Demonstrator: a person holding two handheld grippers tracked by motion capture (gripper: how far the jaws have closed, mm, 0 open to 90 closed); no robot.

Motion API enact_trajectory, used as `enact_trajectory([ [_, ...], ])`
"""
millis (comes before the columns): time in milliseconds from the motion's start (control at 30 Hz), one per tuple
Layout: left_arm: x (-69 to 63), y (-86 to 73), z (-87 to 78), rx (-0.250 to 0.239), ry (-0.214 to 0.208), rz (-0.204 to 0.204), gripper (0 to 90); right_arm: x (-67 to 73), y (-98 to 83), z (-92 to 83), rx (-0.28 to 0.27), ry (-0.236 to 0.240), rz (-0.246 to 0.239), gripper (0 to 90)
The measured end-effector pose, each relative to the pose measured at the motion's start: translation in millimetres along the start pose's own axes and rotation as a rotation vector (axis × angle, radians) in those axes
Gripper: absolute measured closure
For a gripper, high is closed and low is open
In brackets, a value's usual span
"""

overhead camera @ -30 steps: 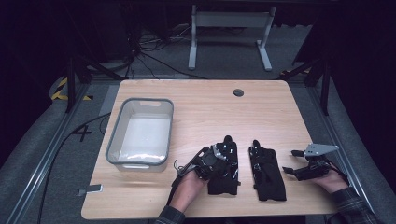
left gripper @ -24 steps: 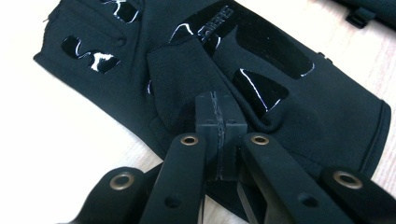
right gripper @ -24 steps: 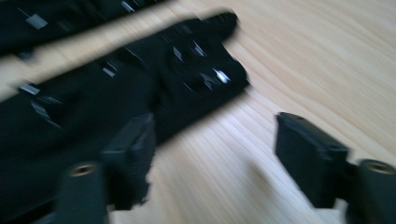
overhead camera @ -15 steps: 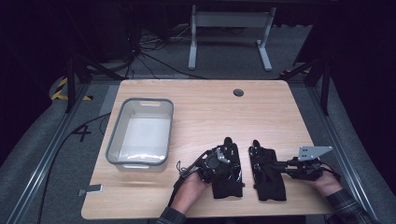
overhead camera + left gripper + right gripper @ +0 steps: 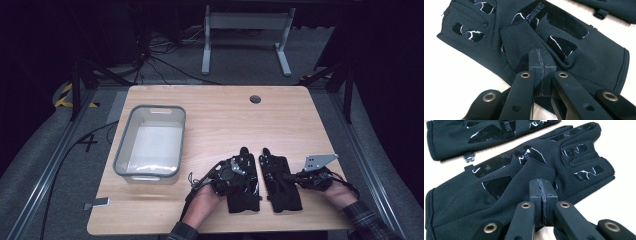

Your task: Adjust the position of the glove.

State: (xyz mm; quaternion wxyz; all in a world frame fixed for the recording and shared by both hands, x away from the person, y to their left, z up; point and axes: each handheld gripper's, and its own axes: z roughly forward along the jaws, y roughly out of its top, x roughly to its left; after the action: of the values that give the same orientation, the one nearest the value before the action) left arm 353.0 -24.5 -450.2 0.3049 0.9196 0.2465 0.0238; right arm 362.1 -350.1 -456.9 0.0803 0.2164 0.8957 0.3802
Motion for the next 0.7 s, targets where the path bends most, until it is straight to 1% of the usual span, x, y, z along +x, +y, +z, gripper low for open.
enact_trajectory([
  [133, 0.0, 0.0, -0.1, 0.001, -0.001, 0.002, 89.9, 2.0, 6.1, 6.4, 0.002, -0.002, -0.007, 89.9],
  [200, -0.4, -0.1, -0.2, 0.002, -0.001, 0.003, 89.9, 2.3, 7.6, 8.9, -0.004, 0.000, -0.006, 89.9],
  [233, -0.4, -0.2, -0.3, 0.002, 0.001, 0.006, 89.9, 2.0, 8.6, 9.3, 0.002, 0.000, -0.004, 89.9],
  [433, -0.5, -0.5, -0.8, 0.006, -0.001, 0.008, 89.9, 4.3, 15.2, 14.7, 0.010, -0.020, -0.019, 90.0],
  [633, -0.6, -0.5, -0.8, 0.003, -0.002, 0.011, 89.8, 7.0, 17.0, 17.2, 0.006, -0.007, -0.030, 89.9],
  [667, -0.4, -0.7, -1.0, 0.000, -0.003, 0.009, 89.4, 6.8, 17.0, 16.6, 0.004, -0.007, -0.030, 89.6],
  [700, 0.2, -0.8, -1.7, -0.005, -0.006, 0.004, 87.2, 6.6, 17.1, 15.8, 0.005, -0.009, -0.030, 88.9],
])
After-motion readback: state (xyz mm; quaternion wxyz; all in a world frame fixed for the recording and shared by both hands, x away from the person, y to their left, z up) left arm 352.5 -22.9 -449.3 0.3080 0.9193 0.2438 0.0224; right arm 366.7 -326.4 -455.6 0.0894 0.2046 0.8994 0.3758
